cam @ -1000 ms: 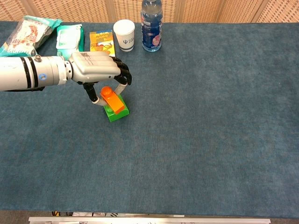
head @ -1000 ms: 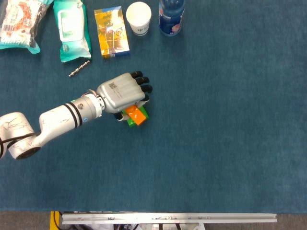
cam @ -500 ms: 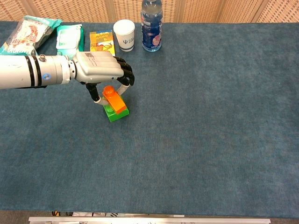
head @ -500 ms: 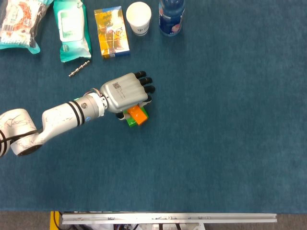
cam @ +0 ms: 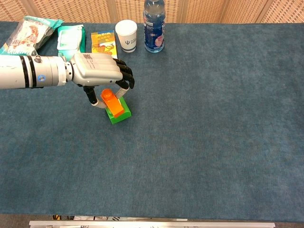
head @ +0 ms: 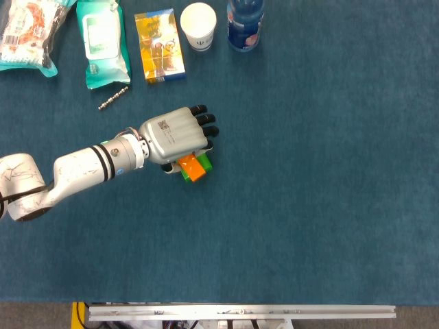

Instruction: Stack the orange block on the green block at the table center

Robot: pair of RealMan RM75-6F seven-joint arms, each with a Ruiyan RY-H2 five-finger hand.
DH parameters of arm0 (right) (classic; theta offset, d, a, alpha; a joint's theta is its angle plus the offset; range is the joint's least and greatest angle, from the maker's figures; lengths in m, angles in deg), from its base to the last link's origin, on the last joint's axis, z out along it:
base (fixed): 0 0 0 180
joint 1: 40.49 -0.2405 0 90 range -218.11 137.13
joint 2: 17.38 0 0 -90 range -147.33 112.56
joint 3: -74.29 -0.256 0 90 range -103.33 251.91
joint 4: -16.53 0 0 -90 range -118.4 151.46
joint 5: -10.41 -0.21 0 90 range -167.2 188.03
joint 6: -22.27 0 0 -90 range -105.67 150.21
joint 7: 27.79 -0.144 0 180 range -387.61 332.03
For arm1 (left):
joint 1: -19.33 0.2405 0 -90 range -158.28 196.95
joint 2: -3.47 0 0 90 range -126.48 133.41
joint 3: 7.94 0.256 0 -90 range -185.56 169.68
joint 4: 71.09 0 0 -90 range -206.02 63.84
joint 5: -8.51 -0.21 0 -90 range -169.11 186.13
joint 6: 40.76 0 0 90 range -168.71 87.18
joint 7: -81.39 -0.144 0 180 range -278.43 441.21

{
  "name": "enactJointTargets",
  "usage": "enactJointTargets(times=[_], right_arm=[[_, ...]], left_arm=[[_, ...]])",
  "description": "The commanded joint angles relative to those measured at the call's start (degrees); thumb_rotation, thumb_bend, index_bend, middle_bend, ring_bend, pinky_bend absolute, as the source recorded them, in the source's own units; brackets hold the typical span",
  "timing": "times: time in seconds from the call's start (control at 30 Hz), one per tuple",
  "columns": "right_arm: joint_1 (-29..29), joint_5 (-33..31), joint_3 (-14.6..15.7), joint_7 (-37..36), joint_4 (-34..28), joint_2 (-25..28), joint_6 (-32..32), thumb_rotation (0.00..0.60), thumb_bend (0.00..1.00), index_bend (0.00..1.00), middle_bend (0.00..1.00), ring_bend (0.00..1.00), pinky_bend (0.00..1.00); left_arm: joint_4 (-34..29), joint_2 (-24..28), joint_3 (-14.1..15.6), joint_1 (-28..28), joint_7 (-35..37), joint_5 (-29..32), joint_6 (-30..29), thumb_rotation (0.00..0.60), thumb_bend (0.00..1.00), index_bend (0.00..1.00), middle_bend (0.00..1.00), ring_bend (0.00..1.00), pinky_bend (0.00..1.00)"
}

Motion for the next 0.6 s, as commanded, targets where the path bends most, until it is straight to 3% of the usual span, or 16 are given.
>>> enactJointTargets(times=[0.03, 0.6], right_arm=[[0.09, -0.13, 0.01, 0.23, -0.13, 0.01, 0.01, 0.600, 0.11, 0.00, 0.19, 0.12, 0.23], [0.48, -0.82, -0.18, 1.40, -0.87, -0.02, 0.26, 0.600, 0.11, 0.00, 0.19, 0.12, 0.23]], left_arm=[[0.37, -0.01, 0.36, -0.37, 0.19, -0.40, 0.19, 0.600, 0.23, 0.53, 0.24, 0.14, 0.13], [3.02, -0.71, 1.45, -1.42, 3.51, -1.04, -0.73, 0.600, 0.23, 0.53, 0.24, 0.14, 0.13]])
